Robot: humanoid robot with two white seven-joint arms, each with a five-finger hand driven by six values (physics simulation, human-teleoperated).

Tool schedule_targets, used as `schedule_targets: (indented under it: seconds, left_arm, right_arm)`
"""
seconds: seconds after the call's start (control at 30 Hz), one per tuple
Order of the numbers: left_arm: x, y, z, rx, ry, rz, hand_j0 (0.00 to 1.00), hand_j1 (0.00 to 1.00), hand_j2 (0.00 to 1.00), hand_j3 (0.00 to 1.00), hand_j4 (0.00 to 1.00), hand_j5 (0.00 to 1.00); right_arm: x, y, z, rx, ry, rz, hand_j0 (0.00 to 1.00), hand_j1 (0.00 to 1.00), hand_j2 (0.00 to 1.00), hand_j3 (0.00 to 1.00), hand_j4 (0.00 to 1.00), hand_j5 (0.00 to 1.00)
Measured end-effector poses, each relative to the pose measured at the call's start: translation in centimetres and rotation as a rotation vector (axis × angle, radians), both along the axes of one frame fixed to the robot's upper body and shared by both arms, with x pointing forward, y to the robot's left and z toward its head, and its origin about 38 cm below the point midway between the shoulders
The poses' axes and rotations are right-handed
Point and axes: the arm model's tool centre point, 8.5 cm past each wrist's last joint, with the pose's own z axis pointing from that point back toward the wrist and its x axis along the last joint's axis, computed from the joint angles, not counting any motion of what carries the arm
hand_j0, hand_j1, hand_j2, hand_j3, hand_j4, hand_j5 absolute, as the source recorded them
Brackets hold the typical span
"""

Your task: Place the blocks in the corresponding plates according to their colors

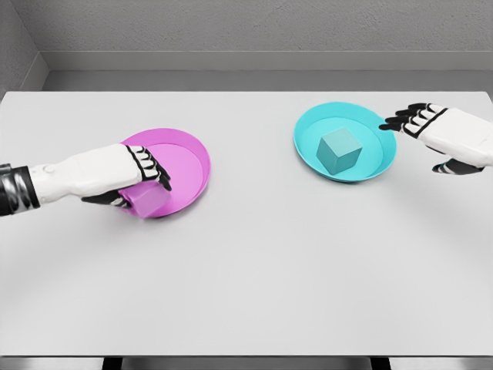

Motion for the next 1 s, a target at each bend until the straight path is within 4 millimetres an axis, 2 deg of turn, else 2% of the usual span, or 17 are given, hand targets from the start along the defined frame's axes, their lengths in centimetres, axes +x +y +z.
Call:
schedule_targets:
  seconds: [0.3,0.53,0.6,0.63,0.77,1.0]
  left_arm:
    - [1.9,0.2,-0.5,-0.009,0.009,0.042,0.66,0.66,0.66,0.66,0.66,0.66]
    - [3.6,1.0,0.0,-0.016,-0.002,0.086,0.72,0.72,0.72,0.72,0.72,0.72]
    - [3.9,1.3,-0.3,-0.019,0.006,0.101,0.84,0.84,0.84,0.84,0.84,0.84]
    - [4.0,1.3,-0.5,-0.021,0.011,0.105,1.0,1.0,1.0,1.0,1.0,1.0]
    - [4.3,0.9,-0.9,-0.038,0.019,0.106,1.0,1.0,1.0,1.0,1.0,1.0]
    - [4.7,1.0,-0.1,-0.048,0.004,0.109,1.0,1.0,1.0,1.0,1.0,1.0]
  right_arm:
    - [-0.2,-0.8,0.4,0.012,-0.014,-0.024,1.0,1.0,1.0,1.0,1.0,1.0]
    - [-0.1,-0.9,0.4,0.013,-0.015,-0.027,1.0,1.0,1.0,1.0,1.0,1.0]
    - [-0.1,-0.9,0.4,0.013,-0.015,-0.029,1.0,1.0,1.0,1.0,1.0,1.0]
    - [-0.1,-1.0,0.4,0.013,-0.015,-0.03,1.0,1.0,1.0,1.0,1.0,1.0]
    - [-0.1,-1.1,0.4,0.013,-0.014,-0.032,1.0,1.0,1.0,1.0,1.0,1.0]
    - [-0.3,-1.2,-0.1,0.012,-0.001,-0.036,1.0,1.0,1.0,1.0,1.0,1.0]
